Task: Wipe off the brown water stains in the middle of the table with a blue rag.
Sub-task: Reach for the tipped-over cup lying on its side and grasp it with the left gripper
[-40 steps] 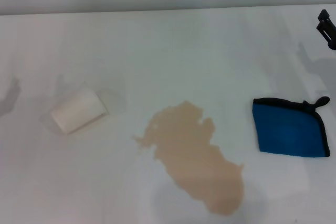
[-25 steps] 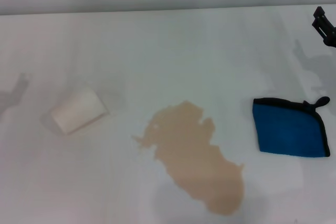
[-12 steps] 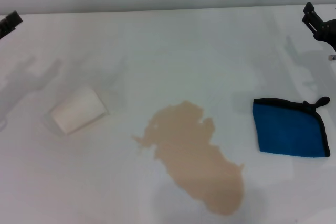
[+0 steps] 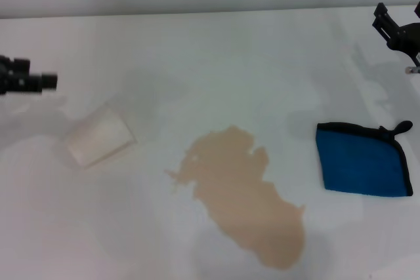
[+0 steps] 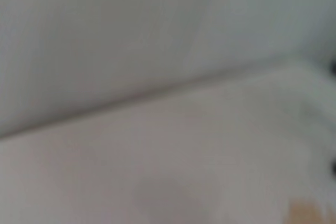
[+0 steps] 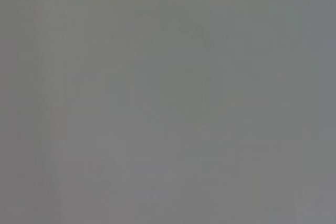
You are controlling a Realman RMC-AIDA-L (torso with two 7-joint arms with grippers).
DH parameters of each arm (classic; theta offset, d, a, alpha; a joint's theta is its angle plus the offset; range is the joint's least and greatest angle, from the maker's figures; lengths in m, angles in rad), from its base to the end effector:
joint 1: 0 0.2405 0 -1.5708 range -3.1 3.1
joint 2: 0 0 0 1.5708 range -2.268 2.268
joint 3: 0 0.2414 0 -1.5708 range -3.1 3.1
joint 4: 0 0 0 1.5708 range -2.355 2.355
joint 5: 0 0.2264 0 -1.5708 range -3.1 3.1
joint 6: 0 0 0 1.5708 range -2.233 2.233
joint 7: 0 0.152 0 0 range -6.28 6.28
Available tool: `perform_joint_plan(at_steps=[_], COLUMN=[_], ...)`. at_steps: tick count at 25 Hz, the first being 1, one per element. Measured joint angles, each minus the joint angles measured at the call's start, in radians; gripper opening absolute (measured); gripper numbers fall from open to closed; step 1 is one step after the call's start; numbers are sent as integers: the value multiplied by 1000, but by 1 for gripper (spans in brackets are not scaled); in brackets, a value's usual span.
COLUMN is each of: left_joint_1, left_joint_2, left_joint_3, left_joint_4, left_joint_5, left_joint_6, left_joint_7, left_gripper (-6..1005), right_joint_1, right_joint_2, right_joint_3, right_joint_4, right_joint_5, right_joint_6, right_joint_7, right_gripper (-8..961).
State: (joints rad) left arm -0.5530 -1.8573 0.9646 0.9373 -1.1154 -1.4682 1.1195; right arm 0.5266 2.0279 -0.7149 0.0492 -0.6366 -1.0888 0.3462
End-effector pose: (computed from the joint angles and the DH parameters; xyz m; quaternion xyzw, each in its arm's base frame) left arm -0.2444 0.3921 0.0947 -0.9205 -0.3338 -0.0948 0.1797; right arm 0.3671 0.3543 0.0171 -0.6565 0.3170 0.2814 0.6240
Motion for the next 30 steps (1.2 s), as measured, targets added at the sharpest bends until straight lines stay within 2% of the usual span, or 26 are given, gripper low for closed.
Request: perform_joint_plan(at_steps=[3,6,12,15,19,30], left_joint_1=[-98,-179,-285,-311,-316,-311], left_joint_2=[8,14,14,-10,-45,-141], left_joint_3=[-5,-6,8,18,18,19], left_joint_4=[21,23,25,17,15,-24], left_joint_5=[205,298,443,524,558,638], left_joint_6=[-102,-160,-213,-224,-221,-105], left_joint_7=[-5,-9,11,15,17,31], left_gripper=[846,846,846,847,847,847], right_joint_1=[7,16,17,21,21,11], right_joint_2=[0,0,0,0,0,0], right_joint_3=[0,0,0,0,0,0], right_joint_4=[0,1,4,4,6,3], right_joint_5=[-2,-6,-4,-1,0,0], right_joint_6=[6,20,28,28,28,52], right_joint_7=[0,0,1,1,6,51], right_gripper=[867,867,867,867,867,867])
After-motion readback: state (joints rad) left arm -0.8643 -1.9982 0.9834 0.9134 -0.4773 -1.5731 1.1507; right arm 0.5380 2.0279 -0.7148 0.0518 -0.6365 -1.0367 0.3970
